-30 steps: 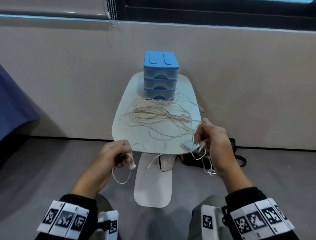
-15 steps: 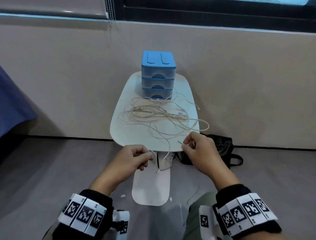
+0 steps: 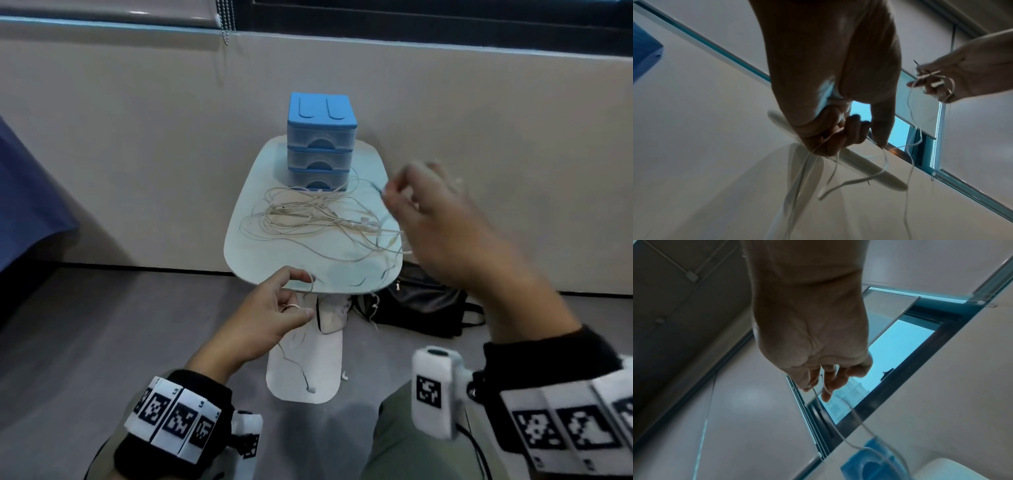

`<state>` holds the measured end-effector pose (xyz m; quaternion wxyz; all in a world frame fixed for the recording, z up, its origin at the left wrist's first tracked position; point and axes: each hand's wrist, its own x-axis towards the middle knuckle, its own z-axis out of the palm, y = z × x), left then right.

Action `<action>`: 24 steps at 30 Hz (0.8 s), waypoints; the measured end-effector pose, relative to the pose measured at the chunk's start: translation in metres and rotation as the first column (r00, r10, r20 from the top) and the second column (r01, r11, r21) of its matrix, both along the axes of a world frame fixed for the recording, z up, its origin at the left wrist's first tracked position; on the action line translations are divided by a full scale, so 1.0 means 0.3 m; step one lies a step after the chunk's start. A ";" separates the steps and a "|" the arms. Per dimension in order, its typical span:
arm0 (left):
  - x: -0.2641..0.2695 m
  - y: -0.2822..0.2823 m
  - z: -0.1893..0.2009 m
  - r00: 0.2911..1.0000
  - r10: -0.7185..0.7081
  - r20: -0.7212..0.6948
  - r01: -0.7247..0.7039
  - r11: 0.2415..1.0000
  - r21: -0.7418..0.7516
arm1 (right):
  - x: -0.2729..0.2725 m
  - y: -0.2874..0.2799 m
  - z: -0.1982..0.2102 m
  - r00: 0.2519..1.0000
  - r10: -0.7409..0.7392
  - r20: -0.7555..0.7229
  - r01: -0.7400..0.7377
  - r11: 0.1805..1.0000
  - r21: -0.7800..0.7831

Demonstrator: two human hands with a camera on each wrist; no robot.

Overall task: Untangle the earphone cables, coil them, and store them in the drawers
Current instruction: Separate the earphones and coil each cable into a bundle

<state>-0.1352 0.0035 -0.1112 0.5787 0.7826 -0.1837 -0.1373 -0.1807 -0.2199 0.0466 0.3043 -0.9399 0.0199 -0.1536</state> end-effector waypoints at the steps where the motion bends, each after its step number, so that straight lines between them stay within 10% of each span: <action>1: 0.000 -0.004 0.004 1.000 -0.009 -0.003 0.009 1.000 -0.002 | 0.004 0.003 0.049 0.997 0.031 0.067 -0.035 0.998 0.053; 11: -0.028 -0.017 0.195 0.993 -0.111 0.047 0.115 0.987 -0.115 | 0.025 0.096 0.190 0.915 0.366 0.169 -0.402 0.788 0.466; 24: -0.009 -0.119 0.408 0.967 0.088 0.237 0.032 0.887 -0.460 | 0.018 0.101 0.020 0.902 0.398 0.169 -0.393 0.590 0.705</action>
